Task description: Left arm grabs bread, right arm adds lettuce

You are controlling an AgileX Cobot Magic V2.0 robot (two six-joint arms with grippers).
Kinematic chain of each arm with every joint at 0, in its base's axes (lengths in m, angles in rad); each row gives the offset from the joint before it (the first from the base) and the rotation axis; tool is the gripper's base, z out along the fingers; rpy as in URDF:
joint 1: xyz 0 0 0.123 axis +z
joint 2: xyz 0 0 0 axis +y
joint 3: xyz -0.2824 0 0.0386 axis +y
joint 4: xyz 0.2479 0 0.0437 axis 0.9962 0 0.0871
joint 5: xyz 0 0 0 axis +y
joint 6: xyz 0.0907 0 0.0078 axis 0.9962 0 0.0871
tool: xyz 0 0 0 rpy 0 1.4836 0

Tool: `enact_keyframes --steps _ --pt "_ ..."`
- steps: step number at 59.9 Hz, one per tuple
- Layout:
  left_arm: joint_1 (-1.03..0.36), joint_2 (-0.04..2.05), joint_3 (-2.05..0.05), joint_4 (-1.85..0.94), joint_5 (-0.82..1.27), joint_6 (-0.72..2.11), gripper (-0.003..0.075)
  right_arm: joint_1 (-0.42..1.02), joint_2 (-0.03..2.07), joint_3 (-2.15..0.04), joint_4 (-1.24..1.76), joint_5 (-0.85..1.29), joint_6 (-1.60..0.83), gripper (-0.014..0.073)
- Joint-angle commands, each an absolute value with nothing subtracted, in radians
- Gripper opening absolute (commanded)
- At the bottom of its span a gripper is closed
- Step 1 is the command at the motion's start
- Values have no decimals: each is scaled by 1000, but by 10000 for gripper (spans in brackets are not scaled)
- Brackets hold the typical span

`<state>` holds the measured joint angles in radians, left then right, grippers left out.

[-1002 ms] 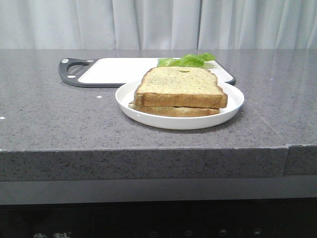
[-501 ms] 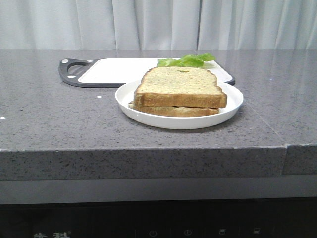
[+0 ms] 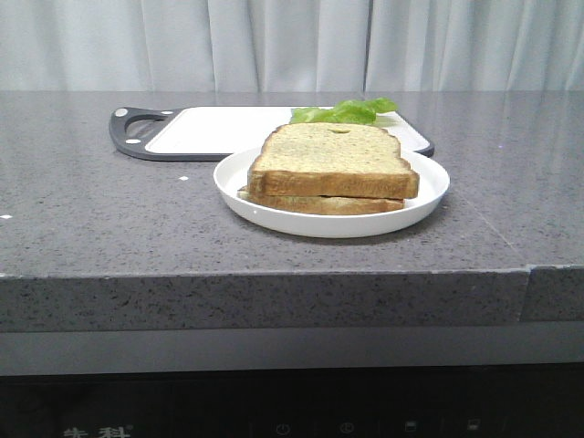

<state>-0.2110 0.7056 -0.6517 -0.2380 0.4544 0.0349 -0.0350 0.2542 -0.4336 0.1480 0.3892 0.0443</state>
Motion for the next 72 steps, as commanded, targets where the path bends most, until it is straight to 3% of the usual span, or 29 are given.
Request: enact_keyframes --steps 1,15,32,62,66,72 --pt "-300 840 -773 -264 444 34 585 -43 271 -471 138 319 36 579" --pt "-515 1211 -1029 -264 507 34 585 -43 271 -471 123 319 36 579" --pt "-604 1557 -1319 -287 650 34 585 -43 271 -471 77 320 36 579" --pt "-642 1717 -1428 -323 670 34 582 -43 271 -471 75 320 36 579" --pt "-642 1717 -1428 -323 672 34 548 -43 271 -471 75 320 36 579" --pt "-642 1717 -1428 -314 680 34 427 -43 271 -471 75 320 36 579"
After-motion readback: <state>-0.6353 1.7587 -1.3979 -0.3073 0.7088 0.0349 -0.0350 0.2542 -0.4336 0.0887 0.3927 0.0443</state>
